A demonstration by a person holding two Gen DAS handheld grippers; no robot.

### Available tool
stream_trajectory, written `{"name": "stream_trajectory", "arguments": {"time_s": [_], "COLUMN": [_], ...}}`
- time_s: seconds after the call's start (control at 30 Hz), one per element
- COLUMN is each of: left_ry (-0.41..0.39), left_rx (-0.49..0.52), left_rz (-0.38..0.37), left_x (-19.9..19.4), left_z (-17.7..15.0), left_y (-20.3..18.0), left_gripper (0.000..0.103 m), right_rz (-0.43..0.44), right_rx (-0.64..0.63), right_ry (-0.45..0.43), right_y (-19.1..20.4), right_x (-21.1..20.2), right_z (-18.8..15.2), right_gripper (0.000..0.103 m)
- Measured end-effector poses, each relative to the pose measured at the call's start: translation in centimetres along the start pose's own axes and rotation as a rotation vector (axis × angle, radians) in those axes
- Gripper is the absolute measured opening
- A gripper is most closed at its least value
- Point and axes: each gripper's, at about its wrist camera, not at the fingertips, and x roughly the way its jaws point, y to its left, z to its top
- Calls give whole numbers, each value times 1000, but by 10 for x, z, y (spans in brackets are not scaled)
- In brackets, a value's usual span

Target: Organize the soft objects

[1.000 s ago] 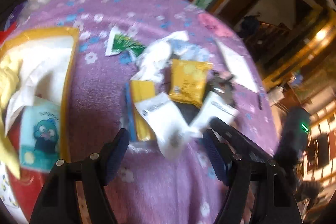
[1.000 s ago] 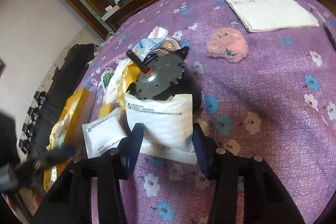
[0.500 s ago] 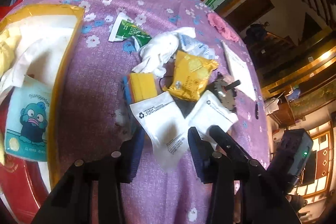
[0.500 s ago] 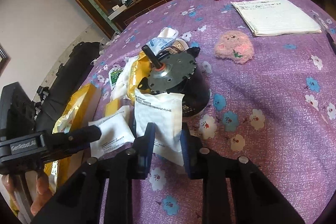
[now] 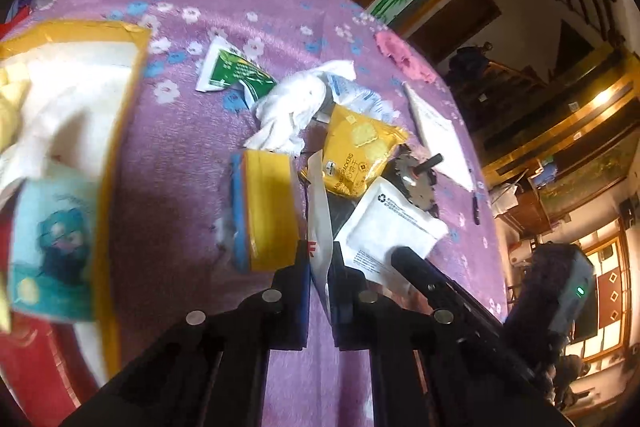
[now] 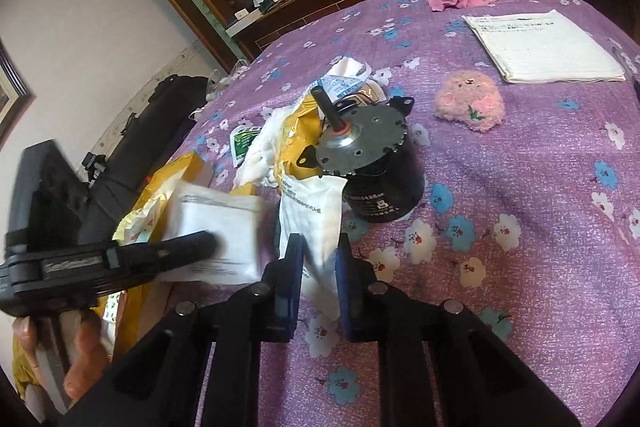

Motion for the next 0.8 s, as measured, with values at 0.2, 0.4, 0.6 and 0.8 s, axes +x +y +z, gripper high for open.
{"name": "stream_trajectory", "arguments": {"time_s": [0.2, 0.4, 0.6, 0.8], "left_ry": [-25, -51, -159, -245], "left_rx": [9, -15, -69, -99], "left_rz": [-58, -88, -75, -45], "left_x": [-33, -63, -124, -164], "left_z": [-22, -36, -37, -35], "left_y": [11, 24, 55, 82], "left_gripper": [6, 6, 6, 6], "right_rz": [26, 47, 130, 213], "right_rx": [27, -1, -103, -167], "right_ry": [-9, -17, -25, -14], "right_y": [0, 26, 91, 143], "right_x": [-22, -37, -41, -28], "right_z": [-20, -32, -29, -18], "right_gripper": [9, 9, 9, 9]}}
